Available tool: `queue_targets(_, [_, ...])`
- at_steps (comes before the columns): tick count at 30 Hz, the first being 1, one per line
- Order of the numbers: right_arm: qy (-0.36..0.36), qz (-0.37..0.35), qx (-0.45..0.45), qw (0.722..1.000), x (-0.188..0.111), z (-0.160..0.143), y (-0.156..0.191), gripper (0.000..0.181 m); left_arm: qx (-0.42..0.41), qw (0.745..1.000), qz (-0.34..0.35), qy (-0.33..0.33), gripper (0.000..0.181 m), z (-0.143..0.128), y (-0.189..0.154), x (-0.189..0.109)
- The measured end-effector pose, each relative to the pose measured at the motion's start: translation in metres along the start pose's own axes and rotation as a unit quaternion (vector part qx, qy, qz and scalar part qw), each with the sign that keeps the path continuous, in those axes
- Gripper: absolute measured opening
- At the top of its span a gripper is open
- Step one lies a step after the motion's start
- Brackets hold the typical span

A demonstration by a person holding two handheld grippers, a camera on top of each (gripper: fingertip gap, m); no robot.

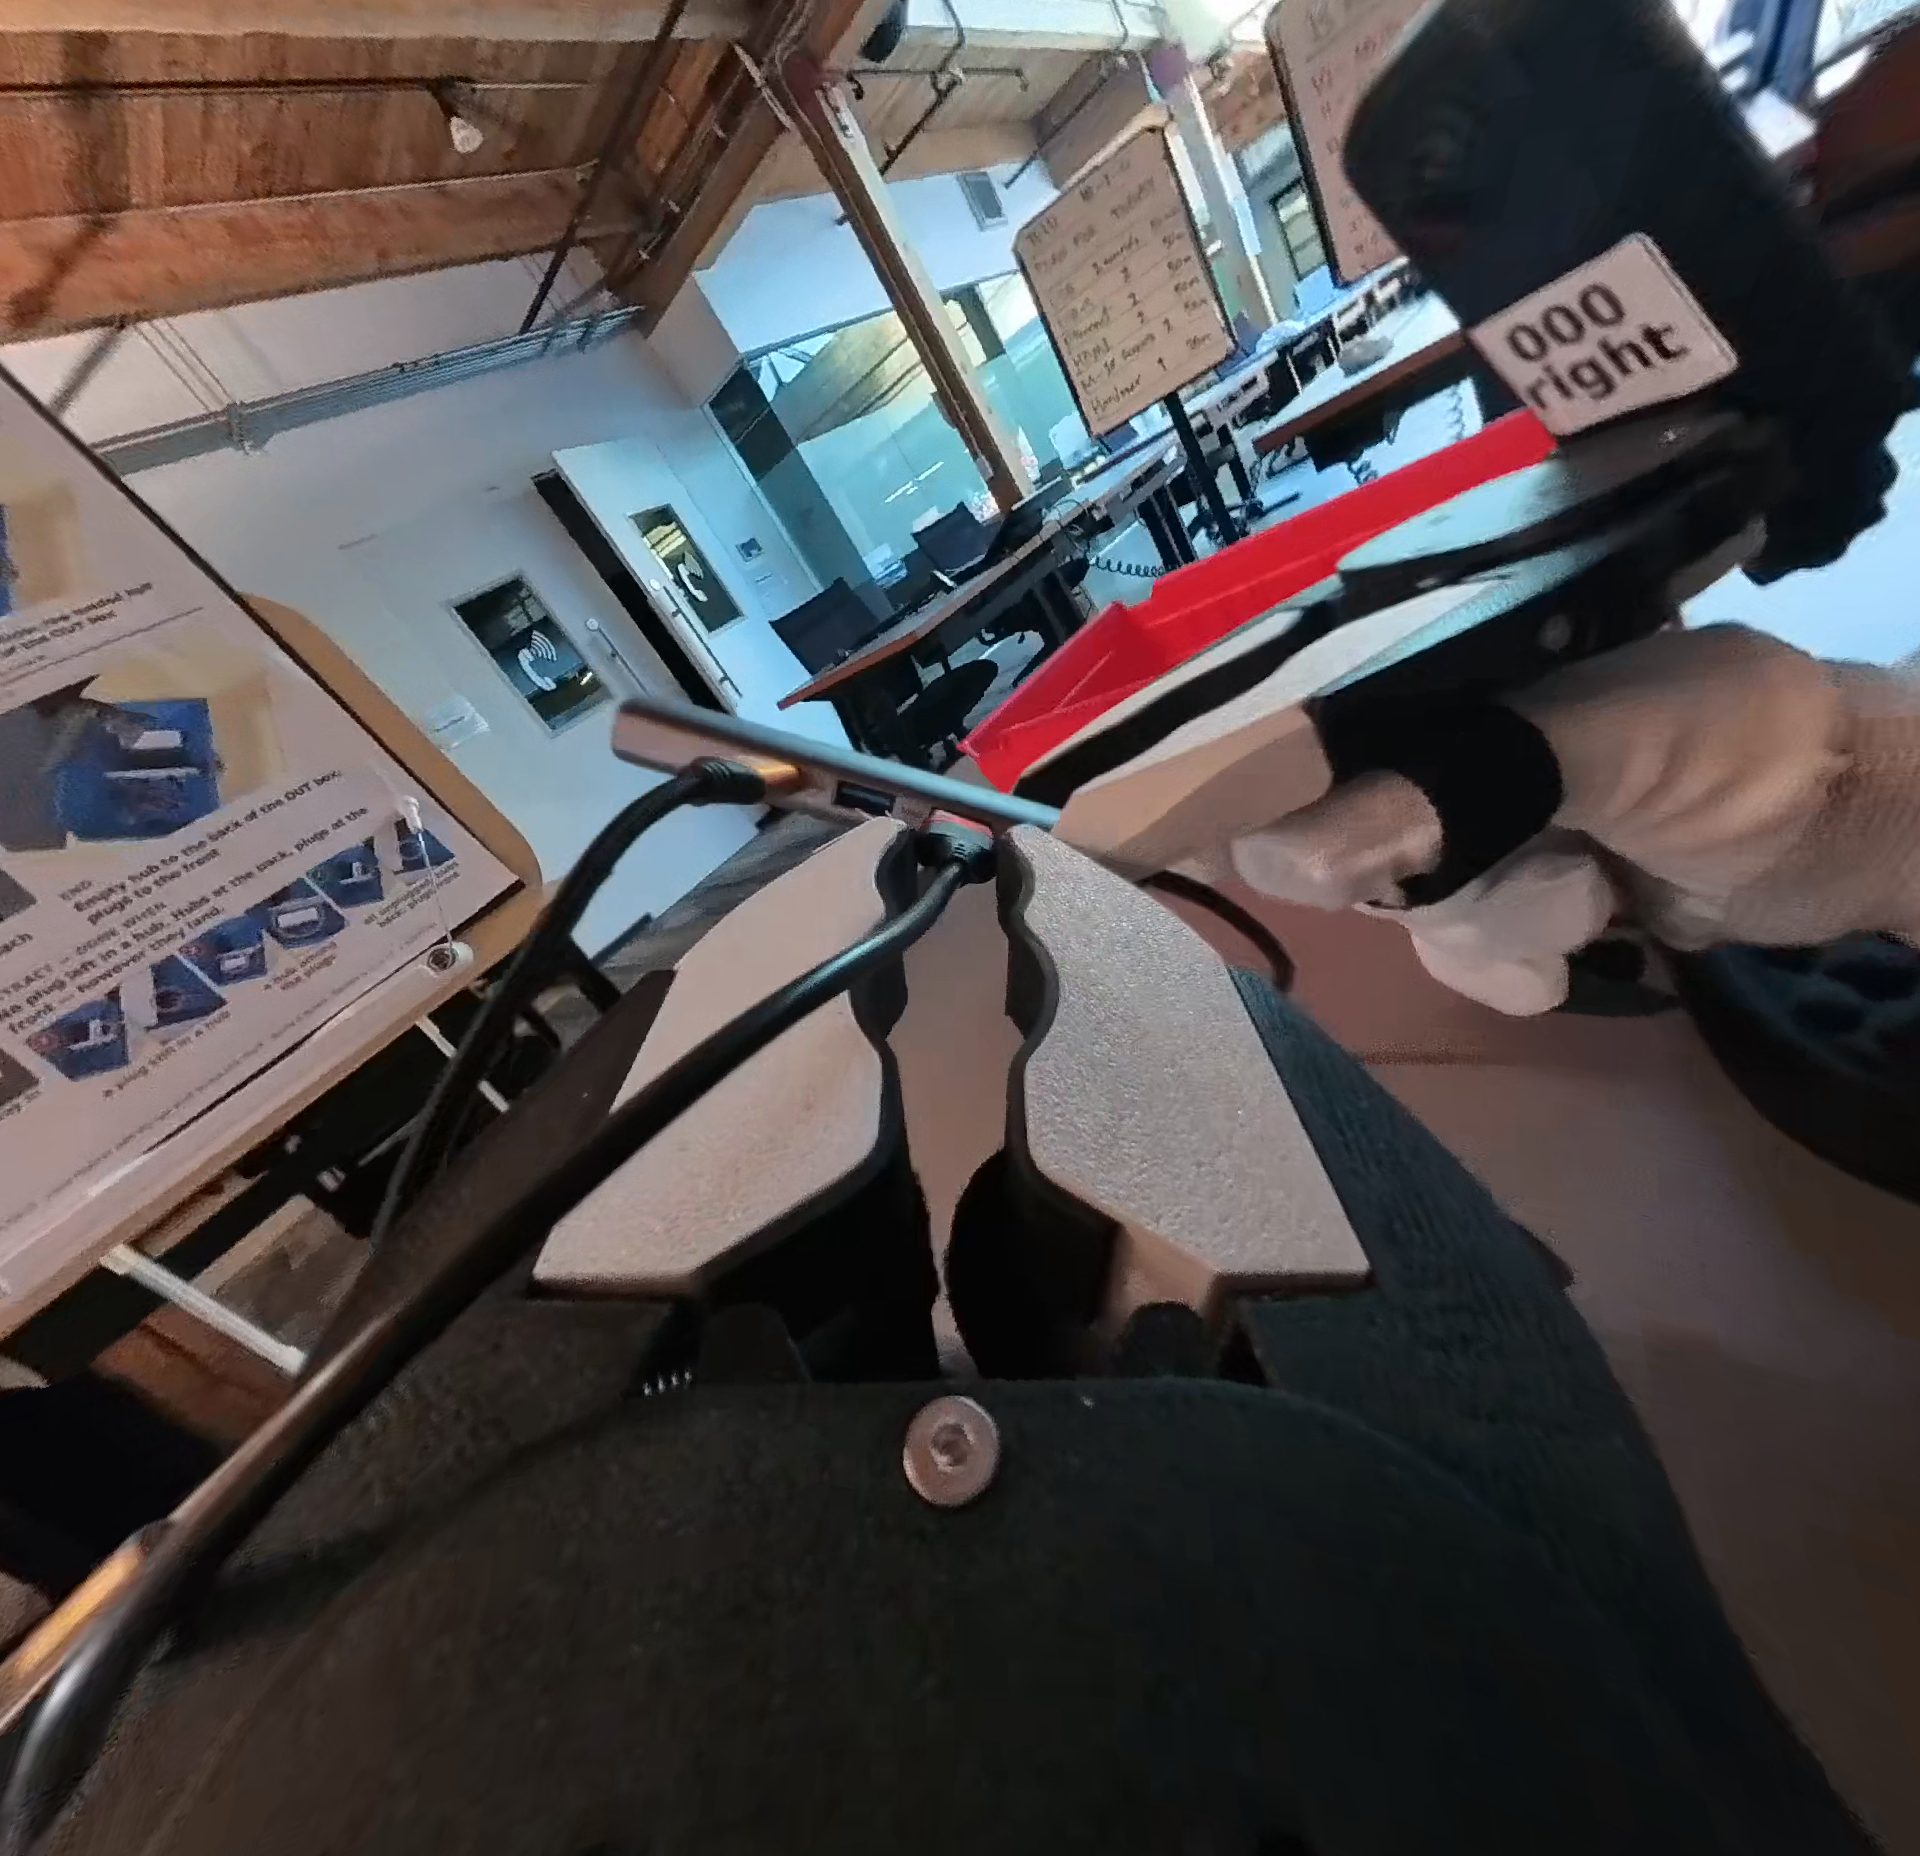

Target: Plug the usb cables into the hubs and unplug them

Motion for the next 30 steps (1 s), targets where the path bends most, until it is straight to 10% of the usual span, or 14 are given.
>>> queue_targets(15, [0.009,-0.182,-0.165,0.969,-0.006,0.006,0.009,0.035,-0.084,0.995,-0.043,0.030,0.014,-0.002,-0.003,0.004])
queue_targets(30, [0.015,-0.197,-0.225,0.954,-0.007,0.007,0.016,0.035,-0.110,0.990,-0.091,0.017,0.013,0.001,-0.001,0.002])
Point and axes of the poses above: each gripper's, where its closed fingertips meet, x out along the fingers, z out of its top, y = z × x across the jaws, the point moved 6 cm from there along -x, back along the fingers, and after that the axes turned 15 degrees about y, right-handed, at the moved point
